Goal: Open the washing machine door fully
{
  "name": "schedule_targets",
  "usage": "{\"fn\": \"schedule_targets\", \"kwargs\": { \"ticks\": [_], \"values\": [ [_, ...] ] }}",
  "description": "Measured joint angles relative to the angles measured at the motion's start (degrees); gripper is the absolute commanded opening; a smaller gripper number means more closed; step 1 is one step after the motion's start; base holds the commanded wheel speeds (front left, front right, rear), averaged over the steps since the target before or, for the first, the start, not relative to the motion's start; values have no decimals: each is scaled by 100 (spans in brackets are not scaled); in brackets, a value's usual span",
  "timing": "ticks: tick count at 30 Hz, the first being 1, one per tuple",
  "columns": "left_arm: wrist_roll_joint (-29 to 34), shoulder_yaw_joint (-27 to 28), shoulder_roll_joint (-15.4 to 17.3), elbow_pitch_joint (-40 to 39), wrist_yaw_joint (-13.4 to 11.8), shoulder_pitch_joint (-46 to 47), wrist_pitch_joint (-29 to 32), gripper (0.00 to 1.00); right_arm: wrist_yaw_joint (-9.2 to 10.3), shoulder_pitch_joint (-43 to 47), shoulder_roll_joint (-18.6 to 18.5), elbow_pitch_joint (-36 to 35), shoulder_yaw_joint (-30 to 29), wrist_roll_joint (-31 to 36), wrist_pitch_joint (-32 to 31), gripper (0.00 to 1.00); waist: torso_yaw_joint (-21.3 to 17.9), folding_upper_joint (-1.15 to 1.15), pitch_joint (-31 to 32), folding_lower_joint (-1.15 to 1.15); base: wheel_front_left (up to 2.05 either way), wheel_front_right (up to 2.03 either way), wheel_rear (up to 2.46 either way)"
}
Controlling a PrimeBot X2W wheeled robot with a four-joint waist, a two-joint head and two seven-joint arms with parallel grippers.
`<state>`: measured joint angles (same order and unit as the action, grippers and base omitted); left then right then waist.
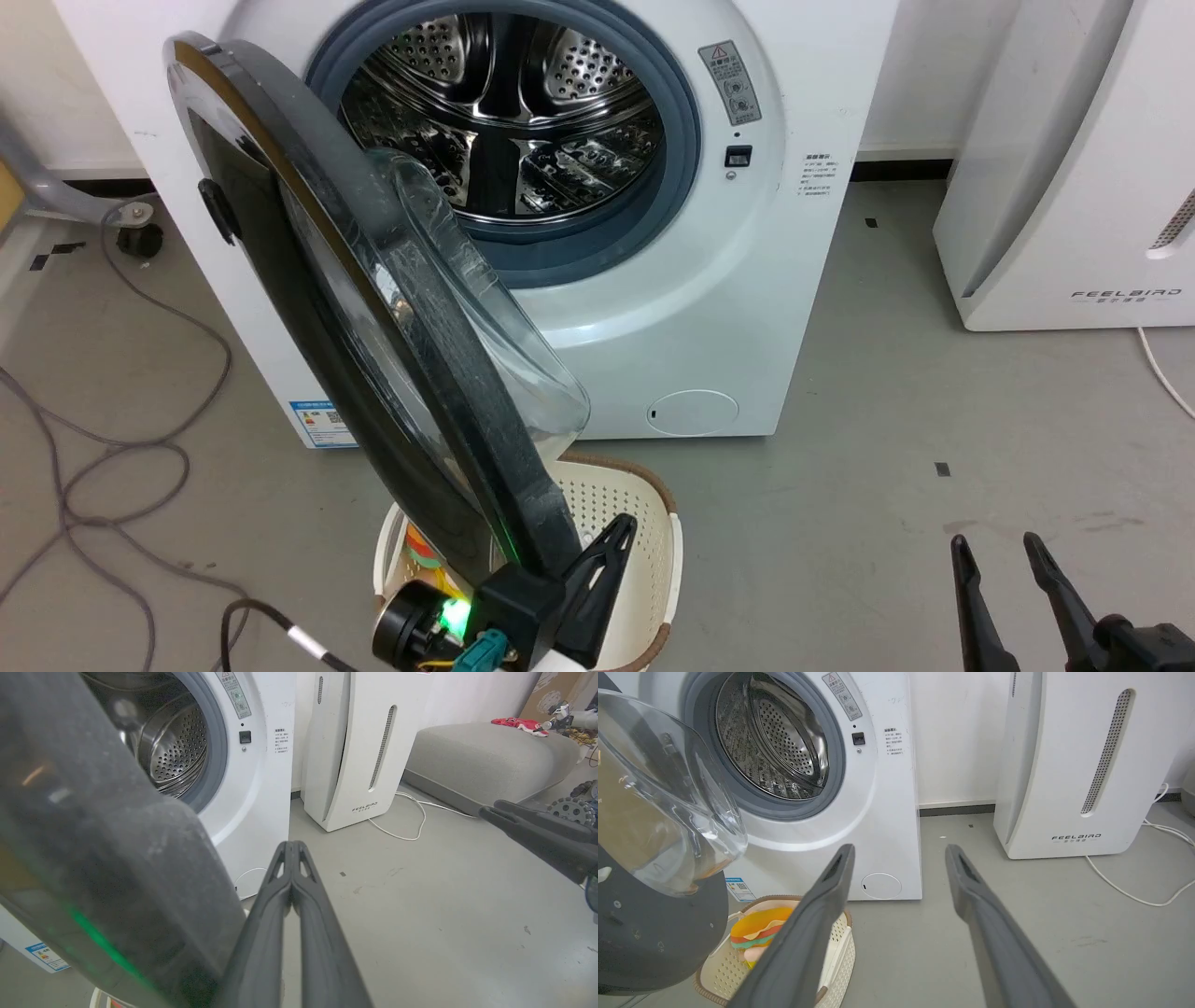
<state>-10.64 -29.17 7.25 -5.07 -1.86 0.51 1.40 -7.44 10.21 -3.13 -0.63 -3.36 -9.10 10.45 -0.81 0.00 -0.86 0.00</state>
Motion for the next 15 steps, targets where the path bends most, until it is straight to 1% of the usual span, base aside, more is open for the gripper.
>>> {"fn": "schedule_targets", "kwargs": {
  "ticks": [8, 15],
  "values": [
    [-62, 108, 144, -396, -255, -482, 183, 0, 0, -1, 0, 119, 0, -10, 0, 100, 42, 0, 53, 0, 0, 0, 0],
    [-73, 258, 298, -768, -524, -911, 252, 0, 0, 1, 1, 197, -16, -57, 8, 100, 238, 0, 79, 0, 0, 0, 0]
  ]
}}
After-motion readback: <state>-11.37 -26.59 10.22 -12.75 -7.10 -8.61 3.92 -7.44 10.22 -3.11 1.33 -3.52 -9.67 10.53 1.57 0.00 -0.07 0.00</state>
